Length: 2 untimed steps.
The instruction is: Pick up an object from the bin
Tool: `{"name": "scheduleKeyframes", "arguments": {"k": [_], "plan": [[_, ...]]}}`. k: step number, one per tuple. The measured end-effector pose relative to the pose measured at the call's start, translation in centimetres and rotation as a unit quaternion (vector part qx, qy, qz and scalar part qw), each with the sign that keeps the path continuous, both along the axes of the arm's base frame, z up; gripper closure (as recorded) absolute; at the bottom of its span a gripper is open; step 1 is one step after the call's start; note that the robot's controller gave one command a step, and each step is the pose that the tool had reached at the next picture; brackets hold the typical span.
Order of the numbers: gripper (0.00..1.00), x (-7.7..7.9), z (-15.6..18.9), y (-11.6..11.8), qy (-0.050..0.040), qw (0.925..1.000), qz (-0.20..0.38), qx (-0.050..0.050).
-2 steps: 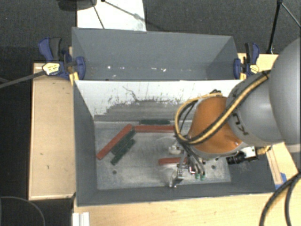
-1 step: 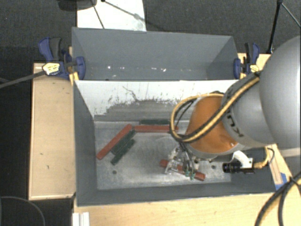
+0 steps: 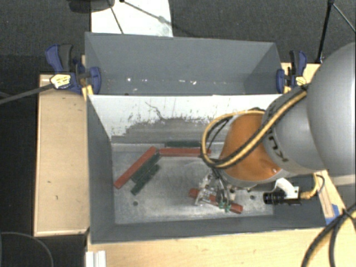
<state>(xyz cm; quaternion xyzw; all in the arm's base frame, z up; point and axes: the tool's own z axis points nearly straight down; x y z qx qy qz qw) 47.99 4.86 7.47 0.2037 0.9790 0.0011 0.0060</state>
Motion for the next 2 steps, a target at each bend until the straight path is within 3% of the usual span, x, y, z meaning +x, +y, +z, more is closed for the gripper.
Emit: {"name": "scheduleKeyframes", "arguments": {"k": [2], "plan": [[1.00, -0.4, 2.4, 0.0, 0.0084, 1.0000, 0.001, 0.000]]}}
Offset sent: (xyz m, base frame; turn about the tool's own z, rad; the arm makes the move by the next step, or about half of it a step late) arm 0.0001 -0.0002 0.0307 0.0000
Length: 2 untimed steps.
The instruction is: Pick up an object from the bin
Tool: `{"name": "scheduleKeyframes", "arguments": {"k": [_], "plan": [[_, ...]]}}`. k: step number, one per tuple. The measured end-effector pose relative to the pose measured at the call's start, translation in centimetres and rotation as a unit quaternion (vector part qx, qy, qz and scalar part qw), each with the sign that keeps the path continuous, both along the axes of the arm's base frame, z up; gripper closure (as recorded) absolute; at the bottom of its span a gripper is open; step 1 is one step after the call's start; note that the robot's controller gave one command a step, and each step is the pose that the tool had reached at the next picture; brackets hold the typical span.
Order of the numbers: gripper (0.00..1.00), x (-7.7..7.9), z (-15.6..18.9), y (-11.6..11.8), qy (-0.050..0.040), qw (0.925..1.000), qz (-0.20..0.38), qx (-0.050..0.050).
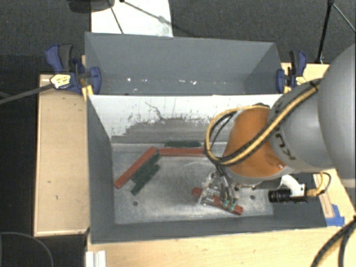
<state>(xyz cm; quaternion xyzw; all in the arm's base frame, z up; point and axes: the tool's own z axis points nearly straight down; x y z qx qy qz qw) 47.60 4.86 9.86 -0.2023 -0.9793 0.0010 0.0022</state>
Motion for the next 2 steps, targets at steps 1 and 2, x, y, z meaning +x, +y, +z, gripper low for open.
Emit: {"name": "scheduleKeyframes", "arguments": {"k": [1, 2], "plan": [[1.00, 0.25, 1.32, 0.04, -0.0042, 1.0000, 0.001, 0.001], [1.00, 0.22, 1.89, 0.04, -0.0045, 1.0000, 0.001, 0.001]]}}
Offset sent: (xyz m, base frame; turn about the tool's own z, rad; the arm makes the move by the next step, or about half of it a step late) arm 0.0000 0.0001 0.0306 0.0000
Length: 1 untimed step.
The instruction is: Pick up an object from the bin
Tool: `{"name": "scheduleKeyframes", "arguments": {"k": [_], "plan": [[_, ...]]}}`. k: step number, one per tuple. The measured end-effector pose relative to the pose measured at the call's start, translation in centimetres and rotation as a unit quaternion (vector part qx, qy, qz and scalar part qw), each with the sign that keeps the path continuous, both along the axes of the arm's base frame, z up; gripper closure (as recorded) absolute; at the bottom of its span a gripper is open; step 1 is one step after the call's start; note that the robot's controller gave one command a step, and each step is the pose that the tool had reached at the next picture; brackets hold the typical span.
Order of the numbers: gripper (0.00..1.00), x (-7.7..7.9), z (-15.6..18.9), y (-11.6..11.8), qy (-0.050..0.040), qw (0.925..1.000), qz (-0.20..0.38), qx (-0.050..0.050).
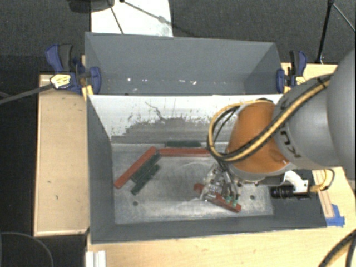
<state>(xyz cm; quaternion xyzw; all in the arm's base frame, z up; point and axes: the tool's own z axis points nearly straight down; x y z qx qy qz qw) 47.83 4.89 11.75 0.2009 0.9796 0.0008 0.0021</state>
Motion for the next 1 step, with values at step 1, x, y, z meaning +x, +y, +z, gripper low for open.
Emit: {"name": "scheduleKeyframes", "arguments": {"k": [1], "plan": [[1.00, -0.02, 0.42, 0.00, 0.0007, 1.0000, 0.000, 0.000]]}}
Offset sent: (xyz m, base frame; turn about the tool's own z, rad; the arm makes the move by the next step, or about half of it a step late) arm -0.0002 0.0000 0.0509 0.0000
